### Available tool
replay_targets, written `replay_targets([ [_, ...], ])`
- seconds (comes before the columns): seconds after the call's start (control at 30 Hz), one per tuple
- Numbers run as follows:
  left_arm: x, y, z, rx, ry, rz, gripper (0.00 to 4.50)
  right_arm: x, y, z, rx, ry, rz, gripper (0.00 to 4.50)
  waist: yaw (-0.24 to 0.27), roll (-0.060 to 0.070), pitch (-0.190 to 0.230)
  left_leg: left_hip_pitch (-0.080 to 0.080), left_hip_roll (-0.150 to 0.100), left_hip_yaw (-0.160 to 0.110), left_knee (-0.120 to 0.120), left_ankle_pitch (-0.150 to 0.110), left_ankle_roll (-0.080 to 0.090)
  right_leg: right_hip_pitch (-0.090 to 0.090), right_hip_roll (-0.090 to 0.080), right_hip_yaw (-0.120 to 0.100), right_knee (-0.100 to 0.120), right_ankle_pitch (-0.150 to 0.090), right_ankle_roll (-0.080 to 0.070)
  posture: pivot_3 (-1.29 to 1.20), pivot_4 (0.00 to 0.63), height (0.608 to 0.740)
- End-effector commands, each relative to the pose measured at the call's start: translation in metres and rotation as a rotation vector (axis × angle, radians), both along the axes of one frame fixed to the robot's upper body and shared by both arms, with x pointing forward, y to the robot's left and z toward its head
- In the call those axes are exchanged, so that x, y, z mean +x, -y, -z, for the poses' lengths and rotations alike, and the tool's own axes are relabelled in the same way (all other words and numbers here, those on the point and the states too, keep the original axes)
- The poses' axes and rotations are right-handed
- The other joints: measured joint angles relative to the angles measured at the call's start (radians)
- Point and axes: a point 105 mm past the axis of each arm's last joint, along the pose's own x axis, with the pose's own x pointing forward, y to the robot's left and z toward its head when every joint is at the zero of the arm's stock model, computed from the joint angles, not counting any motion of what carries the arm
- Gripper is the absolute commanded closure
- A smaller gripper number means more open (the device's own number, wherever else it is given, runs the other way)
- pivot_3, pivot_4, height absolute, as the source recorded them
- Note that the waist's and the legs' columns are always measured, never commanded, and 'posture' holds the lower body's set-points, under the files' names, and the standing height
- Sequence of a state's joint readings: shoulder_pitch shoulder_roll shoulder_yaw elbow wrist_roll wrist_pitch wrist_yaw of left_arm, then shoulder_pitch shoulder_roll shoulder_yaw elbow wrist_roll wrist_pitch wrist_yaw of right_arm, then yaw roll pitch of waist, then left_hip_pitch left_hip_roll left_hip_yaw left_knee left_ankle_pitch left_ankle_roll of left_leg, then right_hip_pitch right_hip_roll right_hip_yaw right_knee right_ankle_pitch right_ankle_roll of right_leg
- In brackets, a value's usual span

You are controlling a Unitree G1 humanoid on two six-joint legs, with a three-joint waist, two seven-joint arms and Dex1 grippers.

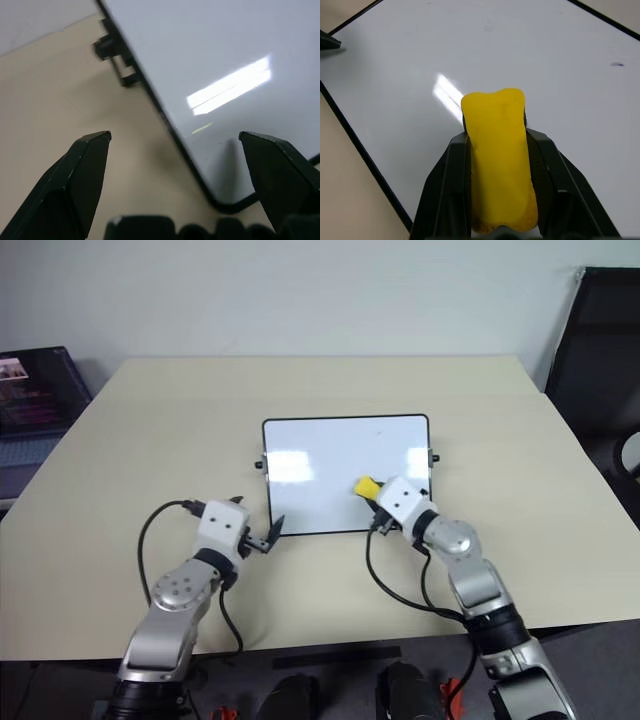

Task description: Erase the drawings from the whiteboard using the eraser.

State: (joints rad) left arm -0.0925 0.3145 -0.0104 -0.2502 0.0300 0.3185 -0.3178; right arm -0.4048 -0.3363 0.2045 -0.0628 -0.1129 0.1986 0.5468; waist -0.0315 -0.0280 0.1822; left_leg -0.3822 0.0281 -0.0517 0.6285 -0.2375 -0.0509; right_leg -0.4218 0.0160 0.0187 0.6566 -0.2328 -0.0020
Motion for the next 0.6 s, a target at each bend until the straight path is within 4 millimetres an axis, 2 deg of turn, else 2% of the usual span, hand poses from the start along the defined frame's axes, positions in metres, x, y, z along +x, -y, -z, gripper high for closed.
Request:
replay_targets([
  [0.03, -0.006, 0.012, -0.018, -0.021, 0.065, 0.063, 0.00, -0.006, 0.006, -0.022, 0.029, 0.054, 0.014, 3.33, -0.001, 0.000, 0.000, 0.000, 0.000, 0.000, 0.000, 0.000, 0.000, 0.000, 0.000, 0.000, 0.000, 0.000, 0.000, 0.00, 0.150, 0.740],
  [0.33, -0.008, 0.019, -0.017, -0.027, 0.045, 0.114, 0.00, -0.005, 0.005, -0.030, 0.047, 0.076, 0.058, 3.33, -0.001, 0.000, 0.000, 0.001, 0.000, 0.000, 0.001, 0.000, 0.000, 0.000, 0.001, -0.001, 0.001, 0.000, 0.000, 0.00, 0.150, 0.740],
  [0.6, -0.006, 0.054, -0.027, -0.075, 0.063, 0.301, 0.00, -0.011, 0.050, -0.044, 0.019, 0.132, 0.219, 3.33, 0.005, -0.001, 0.001, 0.000, -0.002, 0.001, 0.001, 0.000, 0.000, 0.000, 0.000, 0.000, 0.000, 0.000, 0.000, 0.00, 0.150, 0.740],
])
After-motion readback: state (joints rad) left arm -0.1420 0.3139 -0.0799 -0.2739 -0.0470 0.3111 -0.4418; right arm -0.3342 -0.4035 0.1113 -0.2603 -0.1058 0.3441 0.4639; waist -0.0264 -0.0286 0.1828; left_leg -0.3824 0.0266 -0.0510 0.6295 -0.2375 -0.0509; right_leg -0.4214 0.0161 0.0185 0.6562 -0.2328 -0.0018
